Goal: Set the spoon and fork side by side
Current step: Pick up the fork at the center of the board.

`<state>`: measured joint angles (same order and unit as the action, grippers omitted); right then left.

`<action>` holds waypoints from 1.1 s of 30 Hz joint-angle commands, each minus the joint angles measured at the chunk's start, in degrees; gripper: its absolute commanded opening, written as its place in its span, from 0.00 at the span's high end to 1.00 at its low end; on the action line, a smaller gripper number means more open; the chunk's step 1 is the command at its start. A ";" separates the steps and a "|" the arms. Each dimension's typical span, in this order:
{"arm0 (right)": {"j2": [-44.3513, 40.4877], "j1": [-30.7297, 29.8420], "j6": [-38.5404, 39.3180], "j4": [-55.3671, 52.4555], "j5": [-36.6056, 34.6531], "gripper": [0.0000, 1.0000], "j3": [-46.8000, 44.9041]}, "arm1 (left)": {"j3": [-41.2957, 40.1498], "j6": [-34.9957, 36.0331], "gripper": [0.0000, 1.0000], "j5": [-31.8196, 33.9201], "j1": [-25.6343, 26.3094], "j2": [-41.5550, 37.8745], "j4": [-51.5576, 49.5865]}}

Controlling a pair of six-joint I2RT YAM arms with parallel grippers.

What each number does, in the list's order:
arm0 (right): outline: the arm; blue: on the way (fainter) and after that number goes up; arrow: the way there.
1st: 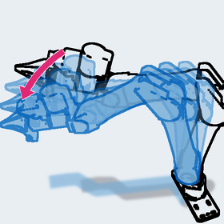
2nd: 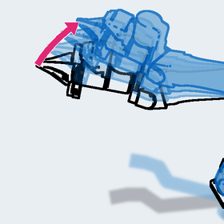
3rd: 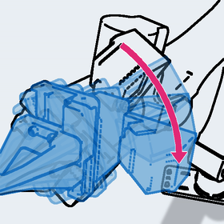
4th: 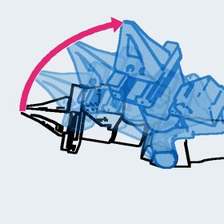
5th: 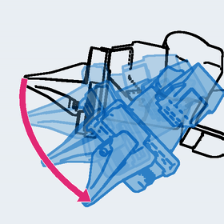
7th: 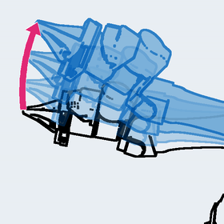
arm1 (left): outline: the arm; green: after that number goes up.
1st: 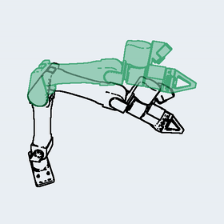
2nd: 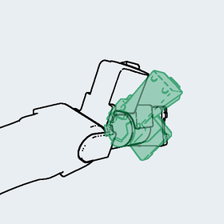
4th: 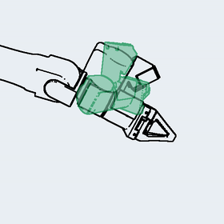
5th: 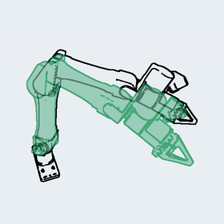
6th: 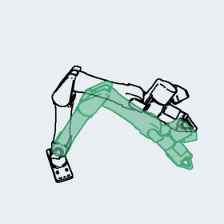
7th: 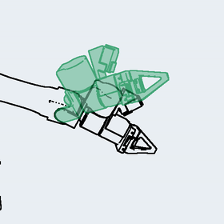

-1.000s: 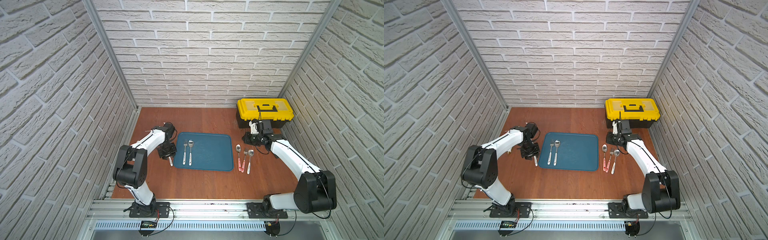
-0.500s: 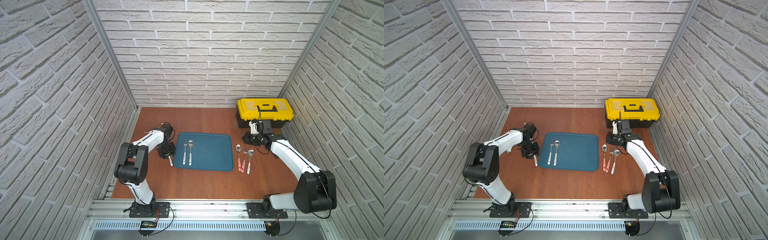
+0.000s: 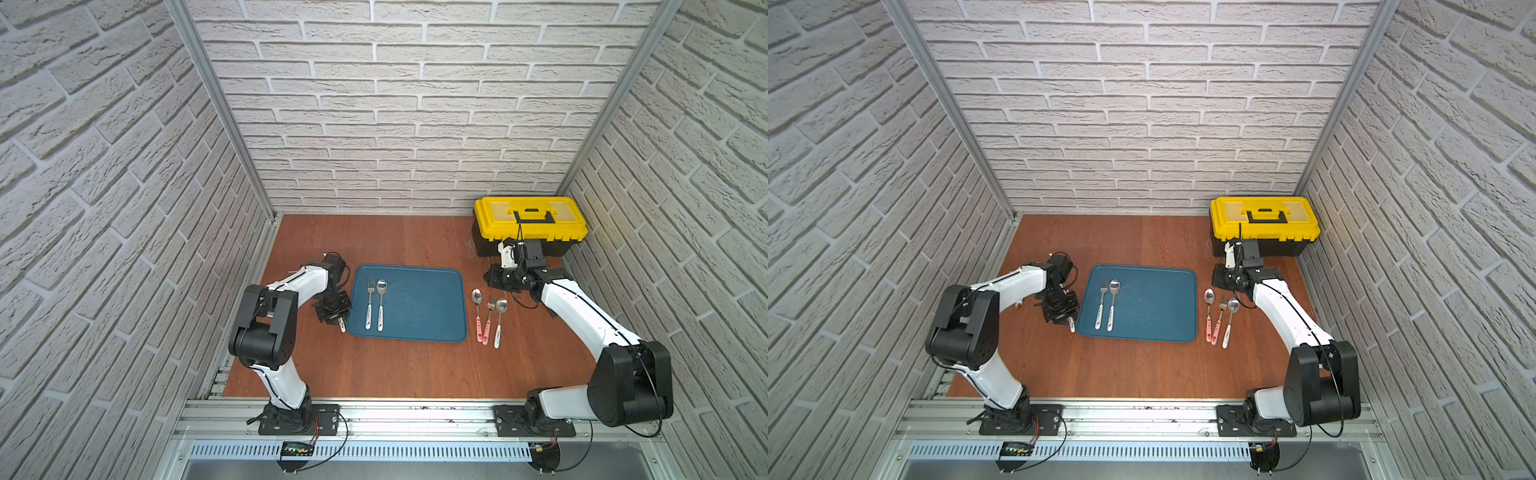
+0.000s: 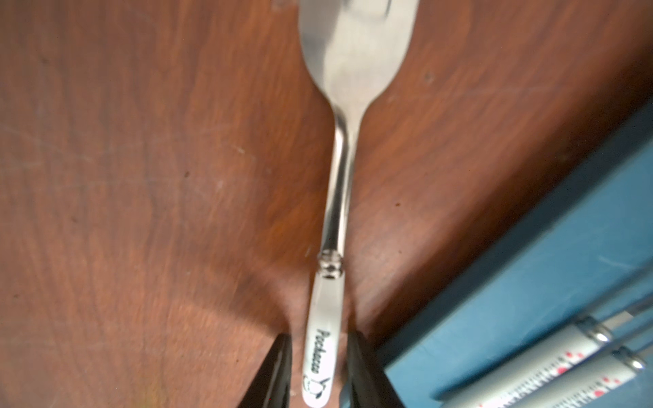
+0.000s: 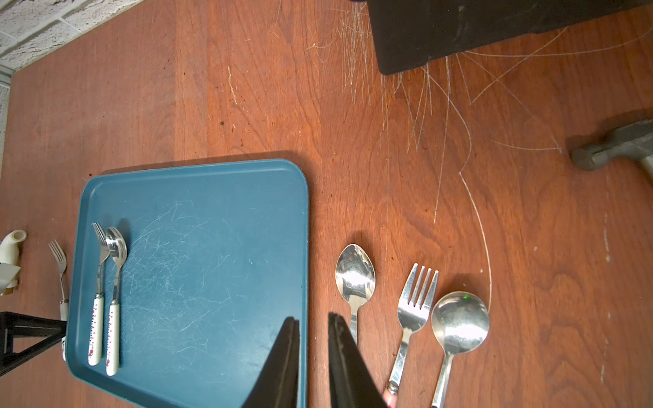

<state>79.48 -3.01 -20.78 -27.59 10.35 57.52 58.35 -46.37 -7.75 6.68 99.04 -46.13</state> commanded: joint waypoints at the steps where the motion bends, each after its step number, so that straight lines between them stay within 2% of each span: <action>1: -0.38 -0.07 -0.06 1.70 0.03 0.79 -0.70 | -1.50 0.06 0.68 0.19 -0.28 0.97 0.47; 10: -0.47 -0.27 -0.25 1.74 0.04 0.79 -0.74 | -3.26 -0.80 0.75 3.08 -0.26 -0.50 0.11; 16: -0.43 -0.33 -0.24 1.84 0.05 0.79 -0.83 | -4.00 -0.95 0.84 3.70 -0.32 -1.21 -0.02; 33: -0.37 -0.63 -0.32 2.02 0.19 0.80 -0.91 | 1.19 0.60 0.83 6.27 2.37 -3.71 -5.43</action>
<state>79.48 -3.18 -20.78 -27.57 10.35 57.52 57.93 -46.46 -2.92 8.38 96.88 -49.01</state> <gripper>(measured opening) 0.204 0.190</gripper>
